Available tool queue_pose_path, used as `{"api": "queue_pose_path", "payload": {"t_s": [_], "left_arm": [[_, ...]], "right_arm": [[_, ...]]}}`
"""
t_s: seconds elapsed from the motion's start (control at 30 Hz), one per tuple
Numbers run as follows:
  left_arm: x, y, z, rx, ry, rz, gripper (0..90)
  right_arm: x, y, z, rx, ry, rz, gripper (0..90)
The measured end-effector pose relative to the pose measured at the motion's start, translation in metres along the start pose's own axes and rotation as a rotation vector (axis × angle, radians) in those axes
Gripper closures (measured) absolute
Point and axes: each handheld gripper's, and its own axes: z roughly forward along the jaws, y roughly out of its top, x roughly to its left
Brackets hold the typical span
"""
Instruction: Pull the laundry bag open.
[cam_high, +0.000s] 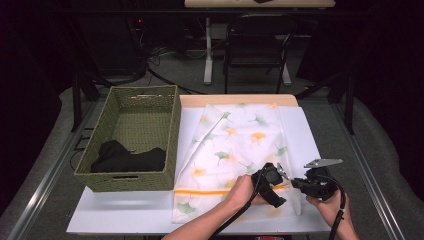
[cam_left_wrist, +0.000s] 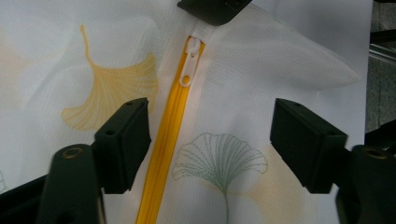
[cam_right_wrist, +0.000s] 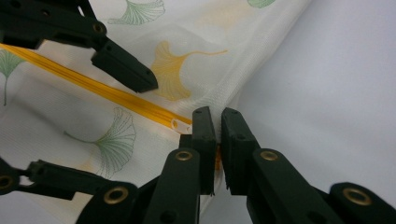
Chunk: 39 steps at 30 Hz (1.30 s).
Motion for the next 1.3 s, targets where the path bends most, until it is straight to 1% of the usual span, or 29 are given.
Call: {"api": "queue_pose_path", "payload": {"t_s": [0.07,0.1,0.13,0.2,0.27,0.4,0.5,0.53,0.63,0.73,0.77,0.83,0.9,1.0,1.1,1.2,1.23,1.27,1.3], "left_arm": [[0.0,0.001,0.002,-0.003,-0.004,0.003,34.2],[0.0,0.001,0.002,-0.002,-0.008,-0.003,36.0],[0.001,0.001,0.003,0.003,-0.003,-0.003,39.3],[0.001,0.002,0.004,-0.003,-0.005,-0.006,43.4],[0.001,0.002,0.005,-0.004,0.005,-0.004,47.4],[0.003,0.004,0.007,-0.011,0.01,-0.012,55.8],[0.003,0.004,0.008,-0.015,0.018,-0.019,59.8],[0.004,0.004,0.008,-0.025,0.012,-0.023,60.8],[0.005,0.003,0.008,-0.035,0.009,-0.029,63.0],[0.008,0.002,0.009,-0.067,0.004,-0.044,65.8],[0.008,0.002,0.009,-0.067,0.004,-0.044,66.5],[0.009,0.001,0.01,-0.076,0.003,-0.056,67.9],[0.009,0.001,0.01,-0.077,0.005,-0.056,69.0],[0.01,0.0,0.012,-0.1,0.011,-0.056,70.6],[0.01,-0.001,0.013,-0.114,0.004,-0.06,71.6],[0.013,-0.005,0.015,-0.137,-0.006,-0.07,74.0],[0.013,-0.005,0.015,-0.138,-0.002,-0.073,75.4],[0.013,-0.006,0.015,-0.144,-0.004,-0.084,76.1],[0.014,-0.006,0.015,-0.14,0.004,-0.075,77.8]], "right_arm": [[0.001,0.0,0.0,-0.002,0.002,0.0,85.2],[0.001,0.0,0.0,-0.004,0.0,-0.004,85.2],[0.001,0.0,-0.001,-0.004,0.0,-0.004,85.2],[0.001,0.0,-0.001,-0.007,0.006,-0.009,85.2],[0.001,0.0,-0.001,-0.008,0.007,-0.011,85.2],[0.002,0.001,-0.001,-0.008,0.014,-0.01,85.3],[0.003,0.001,-0.001,-0.01,0.014,-0.008,85.3],[0.003,0.001,-0.001,-0.01,0.014,-0.008,85.2],[0.003,0.001,-0.001,-0.012,0.013,-0.011,85.2],[0.003,0.001,-0.001,-0.015,0.018,-0.01,85.3],[0.003,0.001,-0.001,-0.015,0.018,-0.01,85.3],[0.003,0.001,-0.001,-0.018,0.021,-0.01,85.3],[0.003,0.001,-0.001,-0.018,0.023,-0.009,85.3],[0.003,0.0,-0.002,-0.021,0.021,-0.002,85.3],[0.003,0.0,-0.002,-0.023,0.02,-0.002,85.3],[0.003,0.0,-0.002,-0.019,0.024,0.003,85.3],[0.003,0.0,-0.002,-0.024,0.027,0.003,85.3],[0.003,0.0,-0.002,-0.02,0.028,0.001,85.3],[0.003,0.0,-0.002,-0.024,0.028,0.002,85.3]]}}
